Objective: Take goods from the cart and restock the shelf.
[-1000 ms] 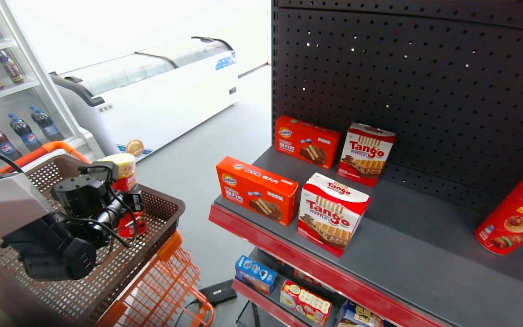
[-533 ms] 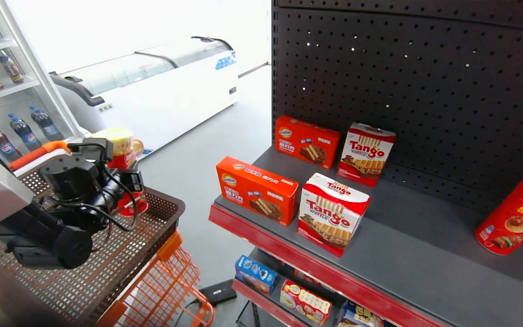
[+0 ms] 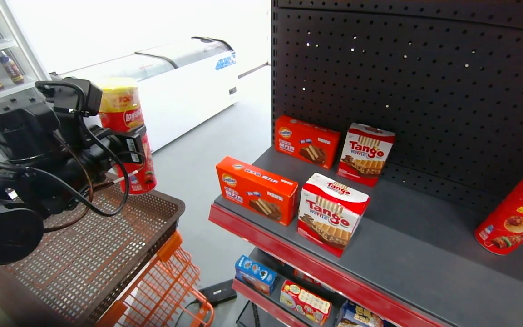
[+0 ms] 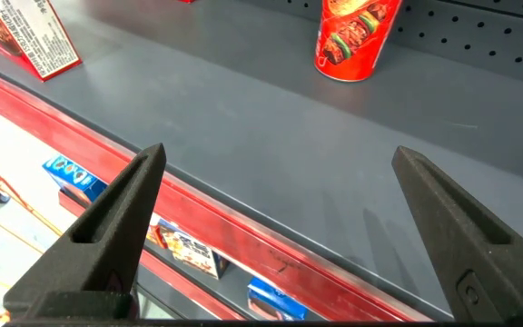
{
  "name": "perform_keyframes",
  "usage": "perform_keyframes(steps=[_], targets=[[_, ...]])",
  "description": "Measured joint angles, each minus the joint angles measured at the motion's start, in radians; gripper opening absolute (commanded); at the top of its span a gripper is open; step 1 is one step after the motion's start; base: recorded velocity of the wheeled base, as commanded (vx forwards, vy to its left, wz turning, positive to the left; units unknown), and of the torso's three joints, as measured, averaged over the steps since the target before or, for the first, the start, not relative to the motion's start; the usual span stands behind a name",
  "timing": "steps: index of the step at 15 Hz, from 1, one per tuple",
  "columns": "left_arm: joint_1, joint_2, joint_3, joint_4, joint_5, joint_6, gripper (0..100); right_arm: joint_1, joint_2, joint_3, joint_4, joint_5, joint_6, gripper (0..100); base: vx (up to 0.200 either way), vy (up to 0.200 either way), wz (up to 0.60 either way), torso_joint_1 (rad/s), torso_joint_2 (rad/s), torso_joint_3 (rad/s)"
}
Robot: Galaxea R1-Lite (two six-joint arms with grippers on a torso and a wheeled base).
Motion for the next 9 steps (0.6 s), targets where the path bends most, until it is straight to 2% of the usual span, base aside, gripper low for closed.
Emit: perform_keyframes(steps=[2, 5, 6, 9], targets=[[-0.062, -0.082, 0.051, 0.037, -0.077, -0.011, 0, 0.000, 0.000, 0.000, 0.000, 0.000, 0.000, 100, 0.000, 0.000, 0.00, 0.000, 0.00, 0.000], [-0.186, -0.151, 0.154, 0.010, -0.367, -0.078, 0, 0.001, 0.000, 0.000, 0.000, 0.000, 0.000, 100, 0.000, 0.000, 0.00, 0.000, 0.00, 0.000], [-0.216, -0.159, 0.157, 0.005, -0.414, -0.088, 0, 0.000, 0.000, 0.000, 0.000, 0.000, 0.000, 100, 0.000, 0.000, 0.00, 0.000, 0.00, 0.000], [-0.293, -0.162, 0.150, 0.017, -0.456, -0.094, 0, 0.000, 0.000, 0.000, 0.000, 0.000, 0.000, 100, 0.000, 0.000, 0.00, 0.000, 0.00, 0.000]])
